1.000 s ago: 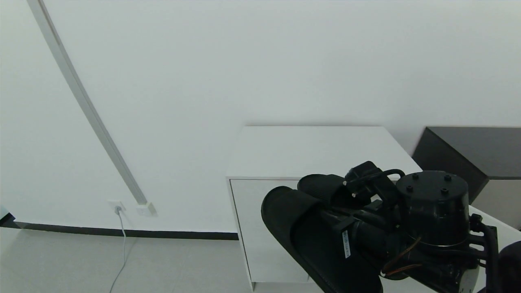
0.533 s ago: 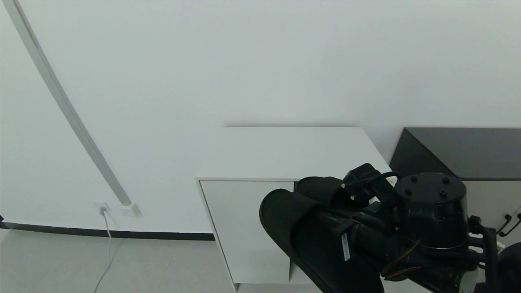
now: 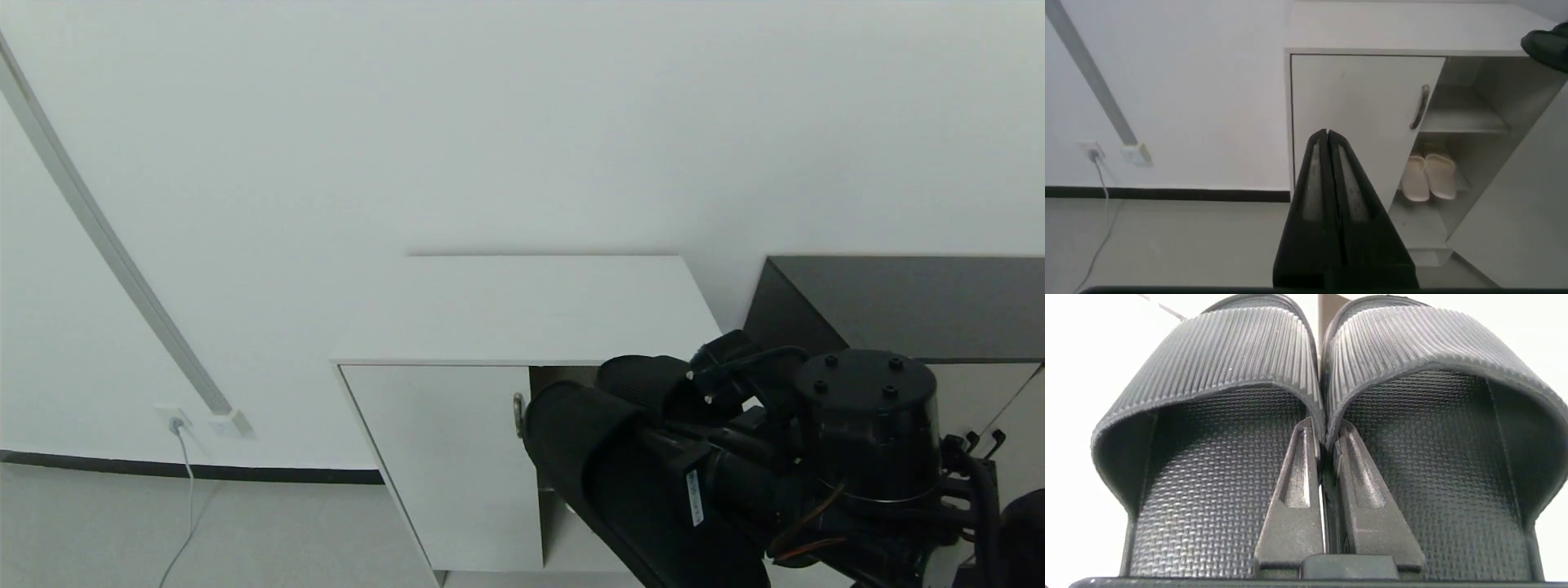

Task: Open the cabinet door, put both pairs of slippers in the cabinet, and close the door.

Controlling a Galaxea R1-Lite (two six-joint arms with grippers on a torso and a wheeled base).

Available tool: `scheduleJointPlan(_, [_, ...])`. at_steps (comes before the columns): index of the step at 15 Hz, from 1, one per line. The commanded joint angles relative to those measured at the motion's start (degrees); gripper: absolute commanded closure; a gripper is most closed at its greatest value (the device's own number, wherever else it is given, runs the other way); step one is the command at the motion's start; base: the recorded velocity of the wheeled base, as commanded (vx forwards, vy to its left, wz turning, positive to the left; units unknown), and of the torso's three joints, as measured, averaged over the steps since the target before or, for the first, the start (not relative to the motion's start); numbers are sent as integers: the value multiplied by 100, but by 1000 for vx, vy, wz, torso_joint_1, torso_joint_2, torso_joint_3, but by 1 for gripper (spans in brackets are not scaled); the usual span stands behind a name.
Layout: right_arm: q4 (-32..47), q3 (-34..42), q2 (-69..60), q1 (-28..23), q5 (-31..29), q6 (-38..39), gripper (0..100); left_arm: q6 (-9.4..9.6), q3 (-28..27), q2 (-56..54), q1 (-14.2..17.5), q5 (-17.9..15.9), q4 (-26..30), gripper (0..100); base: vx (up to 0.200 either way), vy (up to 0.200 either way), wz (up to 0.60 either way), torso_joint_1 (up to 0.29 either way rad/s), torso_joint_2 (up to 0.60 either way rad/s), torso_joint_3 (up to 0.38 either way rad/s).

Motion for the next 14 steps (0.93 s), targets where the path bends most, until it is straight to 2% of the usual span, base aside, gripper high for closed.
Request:
scheduleJointPlan(1, [4, 45, -31, 21, -6, -3, 100, -2, 0, 7, 1, 3, 1, 100, 0, 0, 0, 0, 0, 0])
scheduleJointPlan(14, [-40, 309, -233, 65, 21, -135, 100, -10, 0, 7, 1, 3, -7, 100, 0, 0, 0, 0, 0, 0])
